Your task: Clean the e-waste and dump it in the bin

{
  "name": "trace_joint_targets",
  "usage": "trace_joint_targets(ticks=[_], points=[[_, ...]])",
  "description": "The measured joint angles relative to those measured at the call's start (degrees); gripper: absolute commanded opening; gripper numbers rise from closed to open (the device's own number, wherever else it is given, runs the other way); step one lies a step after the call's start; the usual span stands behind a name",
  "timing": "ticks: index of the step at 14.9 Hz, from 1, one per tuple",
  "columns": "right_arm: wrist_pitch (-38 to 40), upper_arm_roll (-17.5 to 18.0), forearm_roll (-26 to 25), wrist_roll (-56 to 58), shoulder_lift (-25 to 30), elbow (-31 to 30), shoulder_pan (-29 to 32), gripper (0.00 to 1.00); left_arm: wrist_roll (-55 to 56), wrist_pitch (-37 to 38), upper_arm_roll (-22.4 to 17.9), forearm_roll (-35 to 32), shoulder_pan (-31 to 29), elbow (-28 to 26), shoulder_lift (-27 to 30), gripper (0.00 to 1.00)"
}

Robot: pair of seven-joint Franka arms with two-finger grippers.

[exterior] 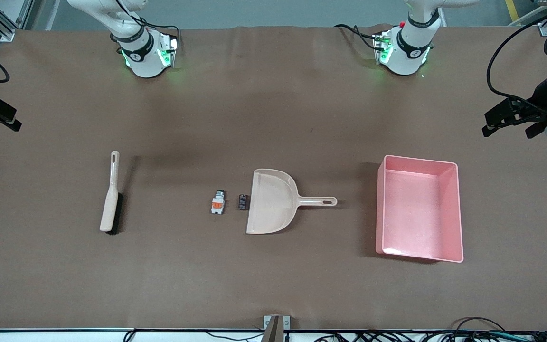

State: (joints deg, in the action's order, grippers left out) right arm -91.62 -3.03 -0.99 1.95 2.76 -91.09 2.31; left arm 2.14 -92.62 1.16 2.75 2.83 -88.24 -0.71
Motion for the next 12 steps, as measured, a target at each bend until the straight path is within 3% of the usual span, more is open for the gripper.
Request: trace_joint_targets(ticks=[12], points=[[0.22,0.27,0.02,0.12,-1.87,-0.89,-0.72,1.0,-0.36,0.85,0.46,-1.53,1.45,0.07,-0.12,1.0]])
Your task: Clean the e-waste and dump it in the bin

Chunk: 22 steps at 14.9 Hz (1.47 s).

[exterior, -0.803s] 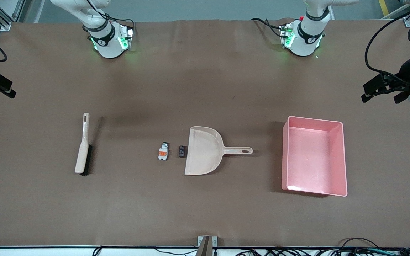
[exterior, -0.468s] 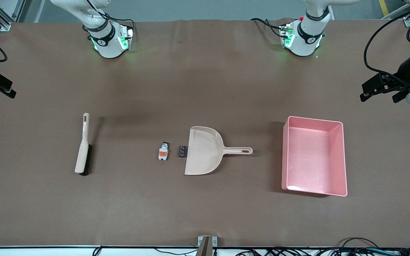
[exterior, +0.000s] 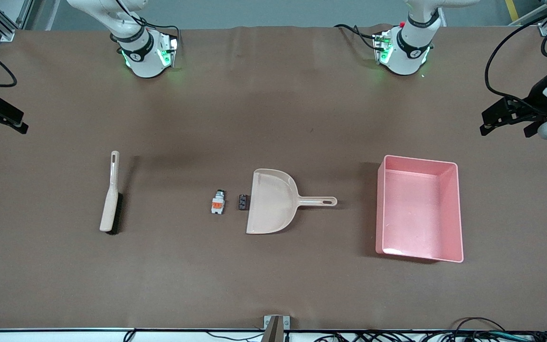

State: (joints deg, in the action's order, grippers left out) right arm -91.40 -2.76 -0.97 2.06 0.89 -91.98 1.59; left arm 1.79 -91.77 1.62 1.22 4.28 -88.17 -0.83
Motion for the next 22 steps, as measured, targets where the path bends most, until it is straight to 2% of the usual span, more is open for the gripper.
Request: trace_joint_targets(ticks=[5,7,12,18,22], points=[[-1.95,0.15,0.02,0.01,-7.35,-2.32,-1.68,1.0,-2.56,0.01,1.32,-0.03,4.96,0.75,-2.06,1.0],[-7.83,0.16,0.03,0.0,-9.84,-5.41,-2.03,1.0,-5.36,-0.04,3.31,-0.04,6.61,1.05,-3.38,1.0],[-29.45,-0.21,0.85,0.0,-13.49,-19.46,-1.89,1.0,-14.68,0.15,7.89,-0.6,9.09,1.1,-6.59,1.0],[-43.23,-0.22,1.76,-0.01,-19.95,-25.46,-1.87,1.0,-22.28,-0.99,10.97,-9.44,13.39,1.1,-12.09,1.0],[-46.89,-0.24,1.81,-0.01,-22.62,-27.21,-1.83,1.0,-33.75,-3.51,11.73,-13.47,14.17,1.06,-17.14,1.0]])
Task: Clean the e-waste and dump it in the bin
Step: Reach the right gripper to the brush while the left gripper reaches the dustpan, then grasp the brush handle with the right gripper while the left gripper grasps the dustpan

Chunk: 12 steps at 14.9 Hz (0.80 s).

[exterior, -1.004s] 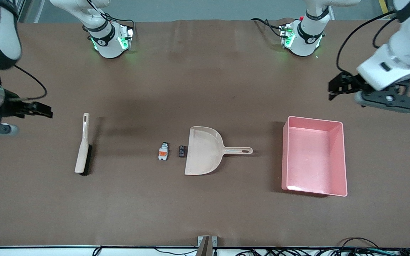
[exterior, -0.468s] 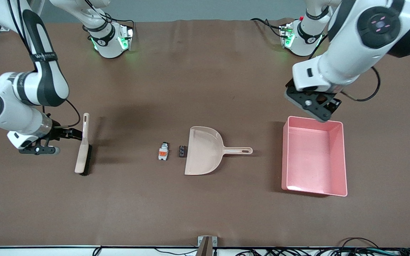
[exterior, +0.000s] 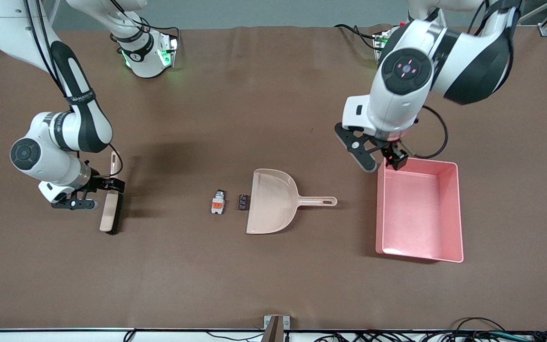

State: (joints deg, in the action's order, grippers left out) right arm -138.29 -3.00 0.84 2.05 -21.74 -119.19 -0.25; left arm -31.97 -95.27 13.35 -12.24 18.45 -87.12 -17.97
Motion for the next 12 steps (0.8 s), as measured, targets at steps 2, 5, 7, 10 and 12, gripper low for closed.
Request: trace_joint_targets(ticks=[2,5,7,10,12], points=[[-1.21,-0.01,0.01,0.0,-0.88,-0.21,0.02,1.0,-8.14,-1.44,-0.01,-2.43,-0.17,0.03,-2.58,1.0],[-2.61,-0.02,0.02,0.0,-1.94,-0.41,0.04,0.92,-15.0,-4.96,0.27,-8.03,1.58,0.07,-5.66,1.0],[-2.89,-0.02,0.02,0.0,-2.28,-0.41,0.04,0.74,-16.97,-7.71,0.49,-10.46,3.44,0.08,-7.34,1.0],[-2.92,-0.03,0.02,0.0,-2.33,-0.41,0.04,0.45,-17.54,-10.15,0.59,-12.44,4.96,0.27,-9.68,0.99],[-2.94,-0.03,0.02,0.0,-2.33,-0.41,0.05,0.3,-17.92,-11.71,0.62,-12.56,5.56,1.2,-11.86,0.99]])
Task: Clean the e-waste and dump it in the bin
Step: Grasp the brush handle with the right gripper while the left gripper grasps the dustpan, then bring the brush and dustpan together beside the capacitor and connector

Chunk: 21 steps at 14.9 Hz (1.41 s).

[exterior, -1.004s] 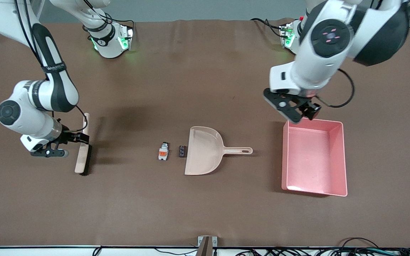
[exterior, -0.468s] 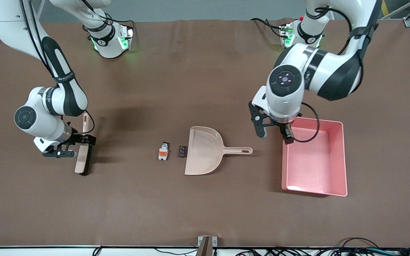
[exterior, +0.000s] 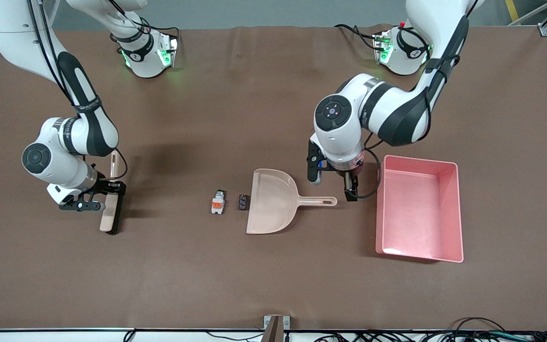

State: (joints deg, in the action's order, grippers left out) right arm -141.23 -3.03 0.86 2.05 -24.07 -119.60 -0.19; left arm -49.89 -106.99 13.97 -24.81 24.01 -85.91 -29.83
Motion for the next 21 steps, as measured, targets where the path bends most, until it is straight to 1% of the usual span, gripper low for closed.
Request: trace_joint_targets(ticks=[4,6,8,10,12,14,18,21], points=[[-0.04,-0.04,0.02,0.0,0.0,0.09,0.02,0.05,-0.37,-2.14,0.0,-0.11,0.71,3.34,-5.17,0.99],[-0.03,-0.01,0.02,0.0,0.0,0.2,0.01,0.01,-0.37,-4.32,0.0,-0.11,0.72,4.4,-7.33,0.99],[1.23,0.2,0.02,0.0,0.06,0.96,-0.18,0.01,-0.37,-6.53,0.01,-0.12,0.95,5.07,-9.19,0.99],[6.18,0.45,0.53,-0.08,0.33,3.57,-0.99,0.01,-0.37,-7.42,0.02,-0.12,1.53,5.47,-10.71,0.99],[9.48,0.68,3.36,-0.1,0.92,5.82,-2.48,0.01,-0.36,-8.65,0.02,-0.12,2.16,5.74,-11.94,1.0],[10.34,0.91,5.56,-0.51,1.44,6.38,-3.96,0.01,-0.06,-9.67,0.02,-0.12,2.5,6.12,-13.01,1.0],[10.51,1.15,6.37,-5.91,1.63,6.4,-7.88,0.01,1.87,-10.09,-0.04,-0.12,3.82,7.36,-14.14,1.0],[10.51,1.25,8.18,-9.81,1.63,6.4,-11.29,0.01,2.44,-10.11,-0.07,-0.12,4.34,8.74,-15.25,1.0]])
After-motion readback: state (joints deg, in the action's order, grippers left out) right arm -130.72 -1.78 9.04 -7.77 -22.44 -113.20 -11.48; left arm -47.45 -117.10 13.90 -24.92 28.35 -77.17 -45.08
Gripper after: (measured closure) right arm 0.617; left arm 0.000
